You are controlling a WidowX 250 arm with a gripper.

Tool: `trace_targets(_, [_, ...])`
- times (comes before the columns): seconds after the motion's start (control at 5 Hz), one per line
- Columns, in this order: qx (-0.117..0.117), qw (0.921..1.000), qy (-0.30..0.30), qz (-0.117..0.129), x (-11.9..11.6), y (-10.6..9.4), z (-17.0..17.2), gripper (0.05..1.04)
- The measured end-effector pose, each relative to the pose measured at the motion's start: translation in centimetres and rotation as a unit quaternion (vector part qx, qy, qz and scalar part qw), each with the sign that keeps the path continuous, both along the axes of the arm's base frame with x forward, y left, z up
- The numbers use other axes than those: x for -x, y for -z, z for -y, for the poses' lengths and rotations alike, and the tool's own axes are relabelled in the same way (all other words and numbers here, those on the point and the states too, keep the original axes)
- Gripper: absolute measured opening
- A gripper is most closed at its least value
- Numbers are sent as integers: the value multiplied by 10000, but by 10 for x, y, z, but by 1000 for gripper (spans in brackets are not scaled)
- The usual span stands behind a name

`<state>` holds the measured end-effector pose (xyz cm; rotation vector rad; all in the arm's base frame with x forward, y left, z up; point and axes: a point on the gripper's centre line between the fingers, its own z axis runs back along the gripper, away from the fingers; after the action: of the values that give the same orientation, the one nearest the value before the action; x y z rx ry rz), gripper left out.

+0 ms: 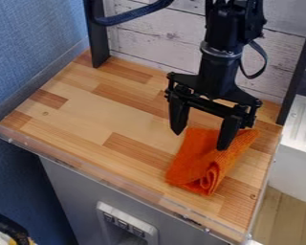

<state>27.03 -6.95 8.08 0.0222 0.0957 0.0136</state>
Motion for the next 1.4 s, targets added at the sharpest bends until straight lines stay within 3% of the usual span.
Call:
trace_targets(0.2, [3,10000,-54,15,1,5,-3,999])
trace_targets(0.6, [57,9988,-392,278,-3,14,-20,998])
trace_targets(1.2, [140,9924,-912,815,-23,8,-40,998])
trace_targets(1.4, [111,9914,-1016,812,-30,7,-40,998])
